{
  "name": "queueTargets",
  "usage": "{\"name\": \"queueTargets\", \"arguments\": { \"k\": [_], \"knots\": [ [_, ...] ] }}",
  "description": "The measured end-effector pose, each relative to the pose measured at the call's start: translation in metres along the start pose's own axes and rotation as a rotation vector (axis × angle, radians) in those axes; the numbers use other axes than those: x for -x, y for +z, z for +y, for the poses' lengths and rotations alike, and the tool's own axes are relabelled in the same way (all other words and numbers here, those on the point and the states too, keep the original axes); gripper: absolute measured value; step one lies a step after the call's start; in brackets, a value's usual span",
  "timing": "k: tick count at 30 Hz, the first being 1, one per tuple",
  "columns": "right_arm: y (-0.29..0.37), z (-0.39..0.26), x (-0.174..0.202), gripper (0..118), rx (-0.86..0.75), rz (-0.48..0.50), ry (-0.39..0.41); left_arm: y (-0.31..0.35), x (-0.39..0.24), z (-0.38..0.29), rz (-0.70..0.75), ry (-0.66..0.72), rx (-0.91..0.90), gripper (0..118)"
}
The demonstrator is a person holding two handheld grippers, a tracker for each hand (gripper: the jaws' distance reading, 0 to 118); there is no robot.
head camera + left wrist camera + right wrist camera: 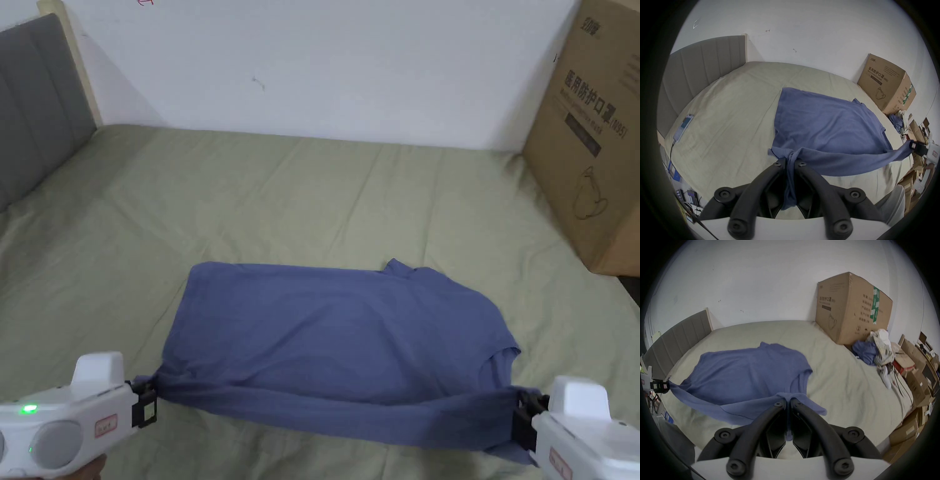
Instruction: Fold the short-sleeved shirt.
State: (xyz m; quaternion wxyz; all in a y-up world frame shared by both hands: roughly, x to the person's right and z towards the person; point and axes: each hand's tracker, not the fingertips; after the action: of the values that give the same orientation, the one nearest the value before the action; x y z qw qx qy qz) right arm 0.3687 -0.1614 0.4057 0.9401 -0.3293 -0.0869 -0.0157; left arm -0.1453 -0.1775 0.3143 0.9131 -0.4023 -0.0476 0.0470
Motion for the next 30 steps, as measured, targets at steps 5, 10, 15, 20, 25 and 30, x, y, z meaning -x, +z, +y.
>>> {"name": "queueTargets", "arguments": {
  "k": [5, 10, 15, 20, 25, 30],
  "knots": [
    [-0.044, 0.028, 0.001, 3, 0.004, -0.010, 0.020, -0.040, -0.003, 0.035, 0.008, -0.041, 0.025, 7],
    [-0.100, 0.039, 0.001, 3, 0.081, -0.022, 0.021, -0.098, -0.007, 0.059, 0.021, -0.078, 0.122, 7],
    [-0.160, 0.035, 0.000, 3, 0.206, -0.054, 0.040, -0.151, -0.012, 0.063, 0.050, -0.107, 0.243, 7],
    [-0.188, 0.024, 0.008, 3, 0.322, -0.067, -0.040, -0.176, -0.017, 0.063, 0.065, -0.106, 0.291, 14],
    [-0.170, 0.026, 0.015, 13, 0.311, -0.078, -0.074, -0.160, -0.013, 0.074, 0.057, -0.026, 0.249, 45],
    [-0.120, 0.054, 0.010, 89, 0.114, -0.028, -0.078, -0.112, -0.014, 0.089, 0.014, 0.059, 0.077, 102]
  ]
}}
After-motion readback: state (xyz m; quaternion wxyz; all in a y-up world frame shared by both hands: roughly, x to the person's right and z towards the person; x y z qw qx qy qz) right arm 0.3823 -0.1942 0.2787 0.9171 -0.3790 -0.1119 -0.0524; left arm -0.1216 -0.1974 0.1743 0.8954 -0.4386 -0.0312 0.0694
